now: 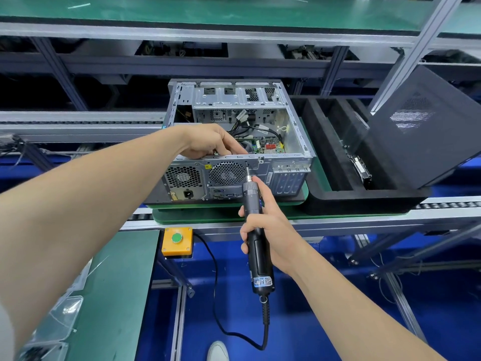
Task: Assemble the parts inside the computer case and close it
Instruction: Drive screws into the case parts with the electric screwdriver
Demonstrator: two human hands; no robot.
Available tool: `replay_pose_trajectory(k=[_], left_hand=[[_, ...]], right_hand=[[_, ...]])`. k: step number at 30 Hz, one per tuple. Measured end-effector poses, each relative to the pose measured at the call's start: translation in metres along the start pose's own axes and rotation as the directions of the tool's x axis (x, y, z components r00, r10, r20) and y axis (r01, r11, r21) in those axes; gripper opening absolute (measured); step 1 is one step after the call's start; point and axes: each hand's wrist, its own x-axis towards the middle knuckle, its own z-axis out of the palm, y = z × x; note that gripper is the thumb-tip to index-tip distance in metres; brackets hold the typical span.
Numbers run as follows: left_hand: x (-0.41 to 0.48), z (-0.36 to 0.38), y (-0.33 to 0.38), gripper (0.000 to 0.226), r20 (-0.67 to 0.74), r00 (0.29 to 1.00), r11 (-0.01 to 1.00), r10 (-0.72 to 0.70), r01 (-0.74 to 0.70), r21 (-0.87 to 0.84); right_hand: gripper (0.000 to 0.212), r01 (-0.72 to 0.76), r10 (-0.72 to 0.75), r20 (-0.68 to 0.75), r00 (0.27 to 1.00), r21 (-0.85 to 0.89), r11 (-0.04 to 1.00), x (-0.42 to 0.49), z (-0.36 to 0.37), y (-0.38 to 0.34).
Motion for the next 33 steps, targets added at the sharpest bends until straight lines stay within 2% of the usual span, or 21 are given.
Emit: replay_pose_trajectory(k=[19,33], left_hand=[[0.0027,0.0024,0.0003,0.051,-0.029,1.0,1.0,-0.007,0.008,0.027],[0.0011,0.0036,-0.0013,0.05,-0.046,0.999,0.999,0.028,-0.029,-0.014]], right_hand=[[0.106,0.001,-0.002,0.013,1.0,0.013,1.0,0.0019,-0.0015,-0.0004],[0.106,-0.012,0.012,0.017,1.0,0.01,1.0,-0.0008,0.0001,0.0046]])
